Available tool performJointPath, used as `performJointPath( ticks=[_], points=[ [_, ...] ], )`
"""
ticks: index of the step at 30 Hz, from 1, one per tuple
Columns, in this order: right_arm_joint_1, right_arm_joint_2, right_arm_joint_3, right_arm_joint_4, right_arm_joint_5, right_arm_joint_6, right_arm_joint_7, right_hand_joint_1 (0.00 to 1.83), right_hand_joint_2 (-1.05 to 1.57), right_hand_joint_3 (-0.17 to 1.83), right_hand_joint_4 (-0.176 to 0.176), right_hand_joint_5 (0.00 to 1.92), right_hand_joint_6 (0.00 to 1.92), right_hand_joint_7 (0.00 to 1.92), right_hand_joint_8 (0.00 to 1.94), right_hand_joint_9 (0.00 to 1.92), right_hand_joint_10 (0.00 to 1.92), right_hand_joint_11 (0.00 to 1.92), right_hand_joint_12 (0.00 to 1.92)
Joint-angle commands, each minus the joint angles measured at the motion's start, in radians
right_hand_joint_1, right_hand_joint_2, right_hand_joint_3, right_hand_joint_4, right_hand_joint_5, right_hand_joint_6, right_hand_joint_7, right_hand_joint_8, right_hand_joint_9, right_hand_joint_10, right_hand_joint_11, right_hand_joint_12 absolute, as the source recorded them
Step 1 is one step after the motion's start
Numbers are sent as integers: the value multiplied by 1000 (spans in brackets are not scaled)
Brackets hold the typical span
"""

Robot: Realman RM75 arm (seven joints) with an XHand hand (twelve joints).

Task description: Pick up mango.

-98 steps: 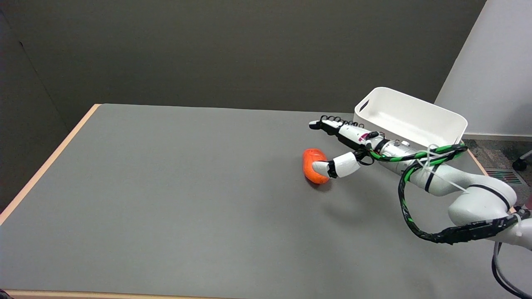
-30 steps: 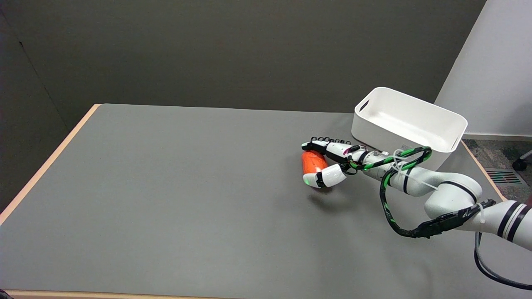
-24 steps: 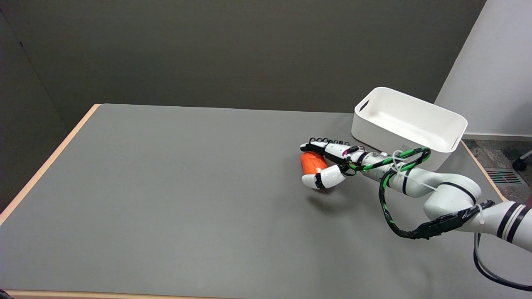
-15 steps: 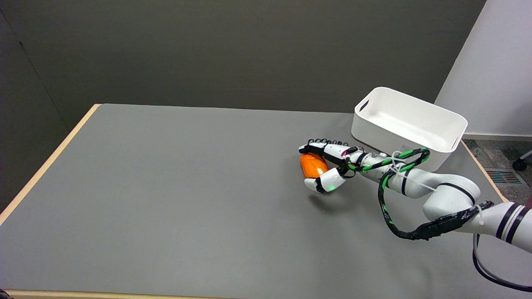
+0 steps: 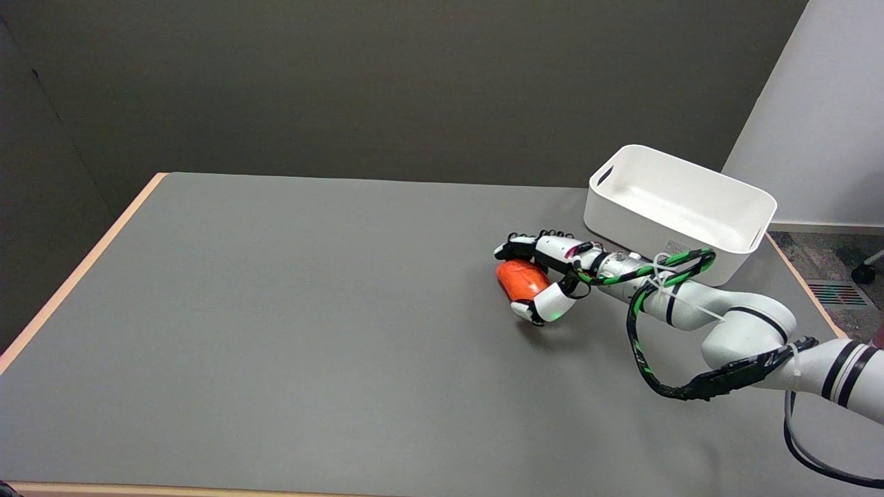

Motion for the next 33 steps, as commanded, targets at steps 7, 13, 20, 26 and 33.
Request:
performJointPath(
  ticks=[7,13,20,26,33],
  points=[
    [-1,-15,10,17,-1,150,-68,1449,1119,417,-53,322,1208,527,1645,592,1881,371,1921],
    [2,-18,38,10,-1,194,-85,1278,1303,132,-136,377,1661,588,1633,621,1880,403,1921],
    [2,-18,41,12,-1,202,-85,1285,1213,269,-120,428,1669,629,1555,646,1847,368,1921],
    [3,-18,58,1,-1,225,-91,1291,1164,361,-122,438,1668,642,1550,658,1851,347,1921],
    [9,-18,114,-22,-2,281,-128,1295,1094,519,-125,437,1709,643,1588,667,1885,303,1921]
  ],
)
